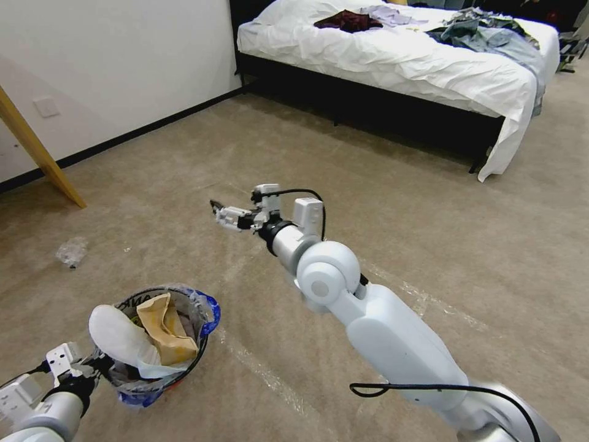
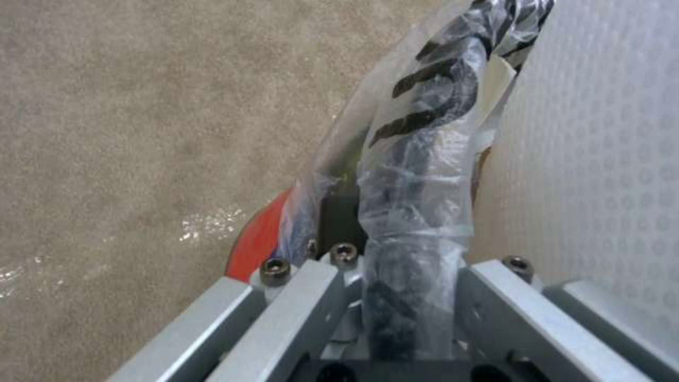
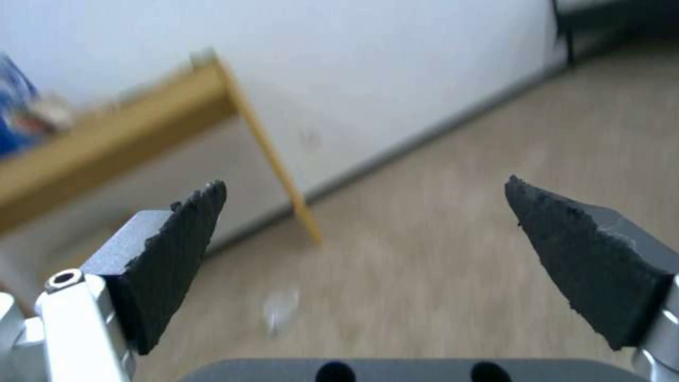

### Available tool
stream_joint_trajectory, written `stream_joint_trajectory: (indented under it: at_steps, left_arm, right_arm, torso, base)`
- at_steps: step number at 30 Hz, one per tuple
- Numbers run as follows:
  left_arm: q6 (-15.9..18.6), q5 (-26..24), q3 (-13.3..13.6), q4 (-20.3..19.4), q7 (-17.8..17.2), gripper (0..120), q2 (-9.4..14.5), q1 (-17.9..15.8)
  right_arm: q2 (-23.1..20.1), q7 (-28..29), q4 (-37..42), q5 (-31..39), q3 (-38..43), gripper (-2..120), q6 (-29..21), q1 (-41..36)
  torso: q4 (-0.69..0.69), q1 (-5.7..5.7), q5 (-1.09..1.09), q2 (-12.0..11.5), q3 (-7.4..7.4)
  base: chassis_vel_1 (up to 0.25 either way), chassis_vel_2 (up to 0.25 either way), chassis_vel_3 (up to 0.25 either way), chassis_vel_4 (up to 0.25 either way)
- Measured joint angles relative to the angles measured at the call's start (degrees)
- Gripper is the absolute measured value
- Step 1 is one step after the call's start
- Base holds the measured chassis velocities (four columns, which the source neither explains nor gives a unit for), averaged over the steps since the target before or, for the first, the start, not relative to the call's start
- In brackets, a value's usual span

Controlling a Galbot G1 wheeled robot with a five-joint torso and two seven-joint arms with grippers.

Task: Pick up the trash bin and place the garbage on the floor into it.

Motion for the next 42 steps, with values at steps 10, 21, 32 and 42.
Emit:
stream_joint_trajectory:
  at_steps: [10, 21, 32, 42]
  left_arm:
    - [-0.01, 0.15, -0.25, -0.23, -0.02, 1, -0.5, 0.0]
    - [-0.06, 0.32, -0.55, -1.77, -0.02, 1, -1.14, 0.42]
    - [-0.49, 0.46, -0.78, -3.85, 0.21, 1, -1.52, 1.34]
    - [-0.74, 0.76, -0.82, -4.62, 0.47, 1, -1.93, 2.03]
  right_arm:
    - [-3.96, -16.4, 0.01, -15.25, 12.4, 100, 21.72, -9.24]
    - [-7.43, -23.67, 0.45, -21.09, 23.55, 99, 32.24, -18.82]
    - [-11.0, -24.88, 2.98, -26.39, 40.93, 99, 38.13, -29.28]
    - [-8.32, -24.86, 4.58, -30.71, 48.7, 98, 42.97, -41.54]
  torso:
    - [-0.01, 0.0, 0.0, 0.0, 0.0]
    - [-0.01, 0.0, 0.01, 0.0, 0.0]
    - [-0.01, 0.0, 0.0, 0.01, -0.01]
    - [-0.02, 0.0, -0.02, 0.01, -0.01]
  base:
    - [0.0, 0.0, 0.0, 0.0]
    - [0.0, 0.0, 0.0, 0.0]
    - [0.0, 0.0, 0.0, 0.0]
    - [0.0, 0.0, 0.0, 0.0]
